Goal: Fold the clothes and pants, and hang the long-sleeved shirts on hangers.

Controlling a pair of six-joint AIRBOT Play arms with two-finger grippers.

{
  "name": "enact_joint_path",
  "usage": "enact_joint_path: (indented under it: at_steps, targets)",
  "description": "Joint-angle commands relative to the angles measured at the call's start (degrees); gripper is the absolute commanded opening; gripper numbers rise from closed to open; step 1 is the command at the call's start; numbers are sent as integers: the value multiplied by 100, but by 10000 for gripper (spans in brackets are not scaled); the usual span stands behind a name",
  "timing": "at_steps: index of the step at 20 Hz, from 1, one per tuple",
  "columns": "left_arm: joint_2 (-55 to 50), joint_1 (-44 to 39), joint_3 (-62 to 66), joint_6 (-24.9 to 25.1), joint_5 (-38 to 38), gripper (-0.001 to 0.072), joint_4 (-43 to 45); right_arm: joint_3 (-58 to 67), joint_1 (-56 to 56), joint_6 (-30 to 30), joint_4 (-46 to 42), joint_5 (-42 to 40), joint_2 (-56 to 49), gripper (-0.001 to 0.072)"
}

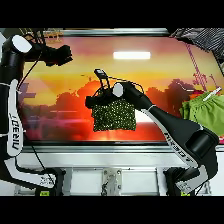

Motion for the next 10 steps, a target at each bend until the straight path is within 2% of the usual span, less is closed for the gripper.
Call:
enact_joint_path:
  at_steps: [1,3,6,8,10]
  targets:
    - [595,-94,-1045,0,140,2,459,-315,-426,-660,-87,308,358,669]
    - [977,-214,-1825,146,295,2,444,-1043,-1082,-660,-490,586,763,669]
    - [1475,-466,-2830,195,555,1,442,-2251,-2312,-664,-621,745,1224,669]
    - [1714,-669,-3320,245,678,2,442,-2741,-3097,-667,-455,846,1259,669]
    - [1882,-857,-3679,247,844,2,439,-3036,-3650,-992,116,839,1154,669]
